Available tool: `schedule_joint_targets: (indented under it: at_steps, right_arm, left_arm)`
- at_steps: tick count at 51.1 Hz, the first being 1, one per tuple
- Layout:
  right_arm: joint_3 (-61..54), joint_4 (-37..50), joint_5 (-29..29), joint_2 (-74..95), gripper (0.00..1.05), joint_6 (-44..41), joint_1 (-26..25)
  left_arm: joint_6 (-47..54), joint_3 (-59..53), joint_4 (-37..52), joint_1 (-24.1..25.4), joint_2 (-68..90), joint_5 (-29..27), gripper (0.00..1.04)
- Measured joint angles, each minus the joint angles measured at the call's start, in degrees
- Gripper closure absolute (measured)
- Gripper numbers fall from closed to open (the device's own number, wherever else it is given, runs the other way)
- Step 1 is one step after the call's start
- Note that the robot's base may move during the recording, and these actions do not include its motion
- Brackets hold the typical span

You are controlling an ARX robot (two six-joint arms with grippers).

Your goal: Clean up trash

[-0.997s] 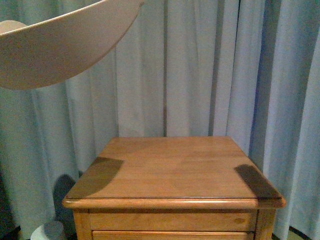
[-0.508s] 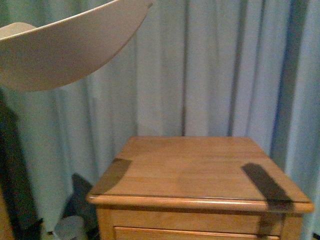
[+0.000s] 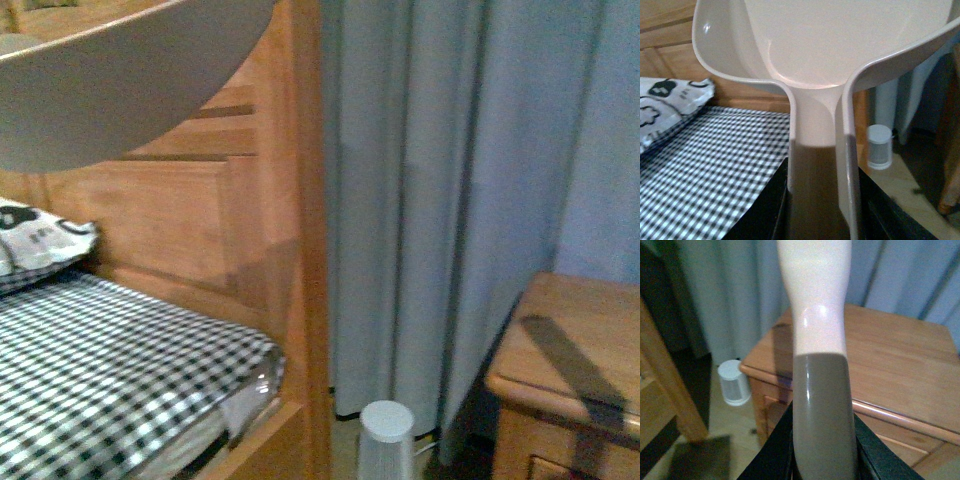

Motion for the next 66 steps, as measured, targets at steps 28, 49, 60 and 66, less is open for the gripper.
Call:
schedule_joint_targets:
  at_steps: [28, 49, 60, 66]
  right_arm:
    - [0.0, 0.0, 0.0, -0.1, 0.85, 0.0, 0.0]
    - [0.0, 0.0, -0.2, -0.1, 0.85, 0.0, 0.0]
    - [0.0, 0.0, -0.7, 0.2, 0.85, 0.0, 0.1]
    - [0.0, 0.0, -0.6, 0.1, 0.85, 0.0, 0.1]
  left_arm:
    - [0.0, 0.0, 0.0, 0.0, 0.0, 0.0, 0.77]
    - [0.0, 0.0, 0.0, 0.0, 0.0, -0.3, 0.77]
    - [0.0, 0.0, 0.0, 0.2, -0.1, -0.8, 0.77]
    - [-0.2, 0.0, 0.0, 0.2, -0.2, -0.8, 0.77]
